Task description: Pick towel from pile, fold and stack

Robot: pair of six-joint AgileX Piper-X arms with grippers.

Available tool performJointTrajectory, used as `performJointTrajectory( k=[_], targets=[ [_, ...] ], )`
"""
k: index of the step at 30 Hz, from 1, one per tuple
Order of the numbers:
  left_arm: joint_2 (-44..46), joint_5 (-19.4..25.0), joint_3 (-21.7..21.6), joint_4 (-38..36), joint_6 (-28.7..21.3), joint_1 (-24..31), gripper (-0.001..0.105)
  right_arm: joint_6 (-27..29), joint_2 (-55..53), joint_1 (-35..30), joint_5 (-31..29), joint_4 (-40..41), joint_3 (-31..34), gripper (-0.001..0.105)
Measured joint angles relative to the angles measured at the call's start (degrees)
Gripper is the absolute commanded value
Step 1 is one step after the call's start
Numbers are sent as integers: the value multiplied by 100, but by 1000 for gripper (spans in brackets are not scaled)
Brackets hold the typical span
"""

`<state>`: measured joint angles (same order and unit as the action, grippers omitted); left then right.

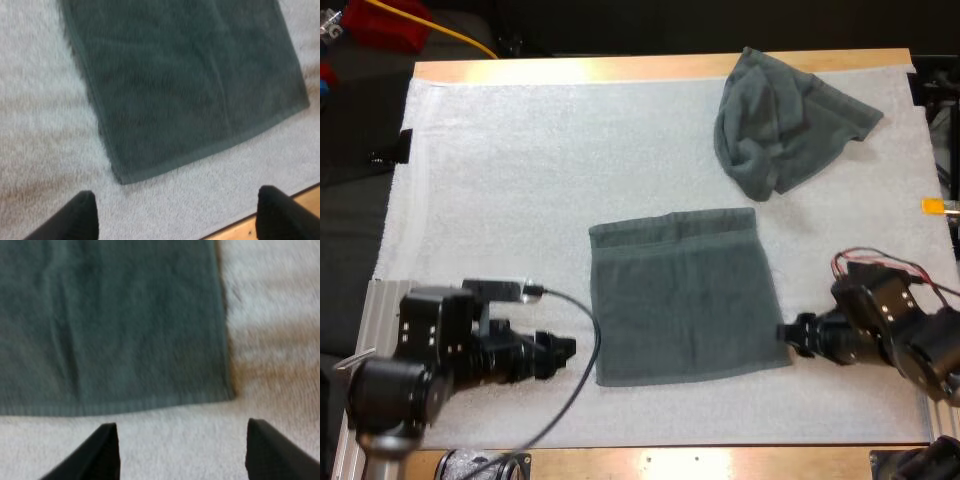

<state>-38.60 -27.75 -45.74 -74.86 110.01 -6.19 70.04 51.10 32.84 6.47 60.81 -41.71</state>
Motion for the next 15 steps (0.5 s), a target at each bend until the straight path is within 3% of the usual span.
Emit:
performJointTrajectory(
  k=[8, 15],
  targets=[
    [393, 0, 674, -3, 31, 0, 63, -531, -219, 0, -21, -208, 655, 54],
    [391, -83, 804, 12, 33, -129, 63, -1084, -219, 0, -21, -904, 1280, 54]
  ],
)
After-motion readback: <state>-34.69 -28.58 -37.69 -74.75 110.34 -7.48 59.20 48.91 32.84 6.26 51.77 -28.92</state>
